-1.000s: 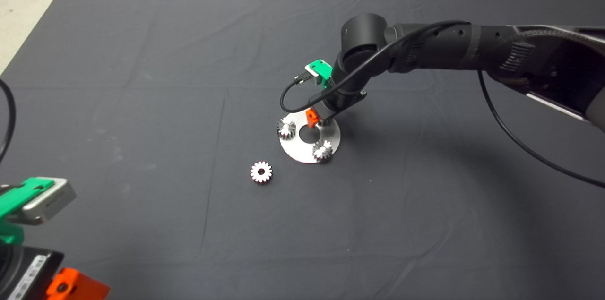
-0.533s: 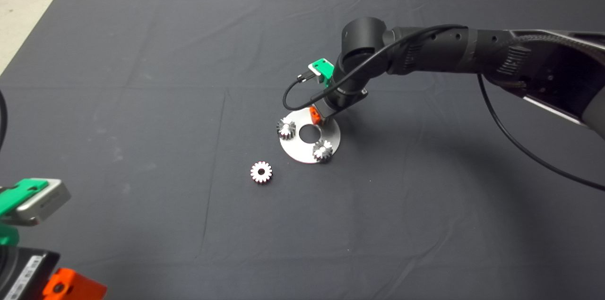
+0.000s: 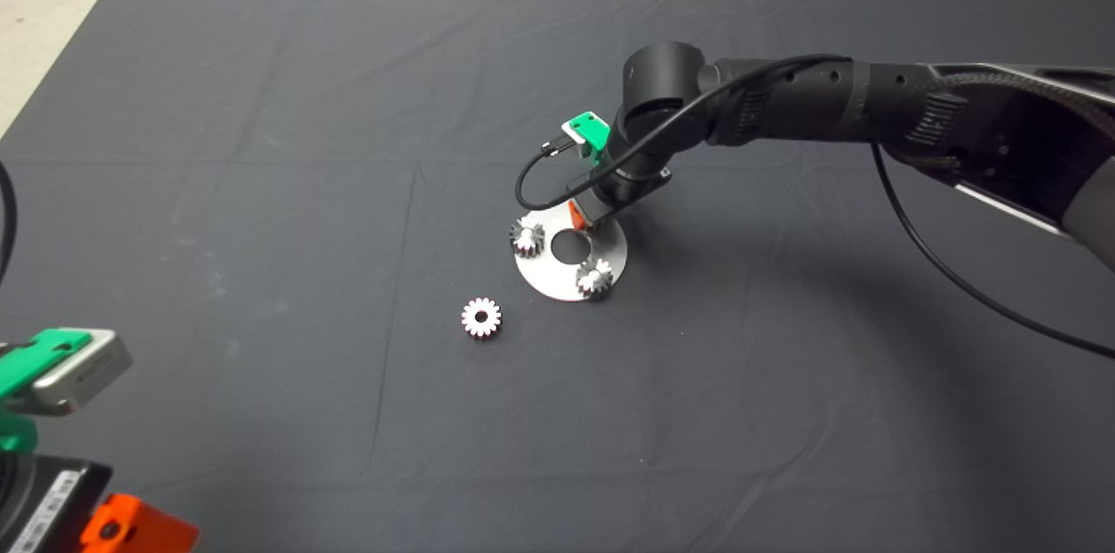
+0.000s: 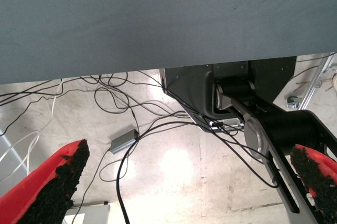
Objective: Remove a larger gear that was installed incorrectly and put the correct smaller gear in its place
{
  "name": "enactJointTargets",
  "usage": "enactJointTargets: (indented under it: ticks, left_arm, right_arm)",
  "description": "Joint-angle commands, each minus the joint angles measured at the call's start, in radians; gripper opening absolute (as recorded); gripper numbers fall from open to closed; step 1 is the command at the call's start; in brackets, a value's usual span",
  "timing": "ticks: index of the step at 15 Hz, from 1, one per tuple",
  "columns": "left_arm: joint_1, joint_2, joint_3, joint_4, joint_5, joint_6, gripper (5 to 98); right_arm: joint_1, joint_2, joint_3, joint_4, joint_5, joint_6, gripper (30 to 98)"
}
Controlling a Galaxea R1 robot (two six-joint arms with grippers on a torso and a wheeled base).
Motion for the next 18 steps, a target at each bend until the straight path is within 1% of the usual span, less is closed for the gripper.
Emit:
enactJointTargets:
  ticks: [1,3,4,6,7,9,11,12,13,14,16,17,18]
  left_arm:
    - [-0.009,-0.004,0.011,-0.016,0.004,0.004,98.2]
    - [-0.009,-0.002,0.011,-0.016,0.004,0.004,98.2]
    - [-0.009,-0.002,0.011,-0.016,0.004,0.004,98.2]
    - [-0.009,-0.004,0.011,-0.016,0.004,0.004,98.2]
    - [-0.009,-0.004,0.012,-0.016,0.004,0.004,98.2]
    - [-0.009,-0.004,0.011,-0.016,0.004,0.005,98.2]
    - [-0.009,-0.005,0.012,-0.016,0.004,0.006,98.2]
    - [-0.009,-0.007,0.013,-0.016,0.004,0.006,98.2]
    - [-0.009,-0.010,0.013,-0.016,0.004,0.006,98.2]
    - [-0.009,-0.010,0.013,-0.016,0.004,0.006,98.2]
    - [-0.009,-0.013,0.013,-0.016,0.004,0.006,98.2]
    - [-0.009,-0.019,0.013,-0.016,0.004,0.006,98.2]
    - [-0.009,-0.022,0.013,-0.016,0.004,0.006,98.2]
  right_arm:
    - [0.021,0.005,0.006,-0.034,0.029,0.003,74.9]
    - [0.019,0.004,0.006,-0.034,0.048,0.005,74.9]
    - [0.019,0.005,0.006,-0.034,0.059,0.002,71.7]
    - [0.021,0.003,0.005,-0.035,0.083,0.005,70.7]
    - [0.021,0.003,0.006,-0.034,0.084,0.006,70.7]
    - [0.021,0.003,0.005,-0.034,0.084,0.011,65.1]
    - [0.021,0.002,0.004,-0.034,0.084,0.009,65.1]
    - [0.021,0.002,0.004,-0.034,0.083,0.009,63.9]
    - [0.021,0.003,0.000,-0.034,0.081,0.009,61.1]
    - [0.021,0.003,-0.006,-0.034,0.080,0.009,60.6]
    - [0.021,0.005,-0.007,-0.034,0.071,0.008,60.2]
    - [0.024,0.005,-0.007,-0.031,0.066,0.008,56.4]
    - [0.024,0.004,-0.007,-0.031,0.054,0.008,55.3]
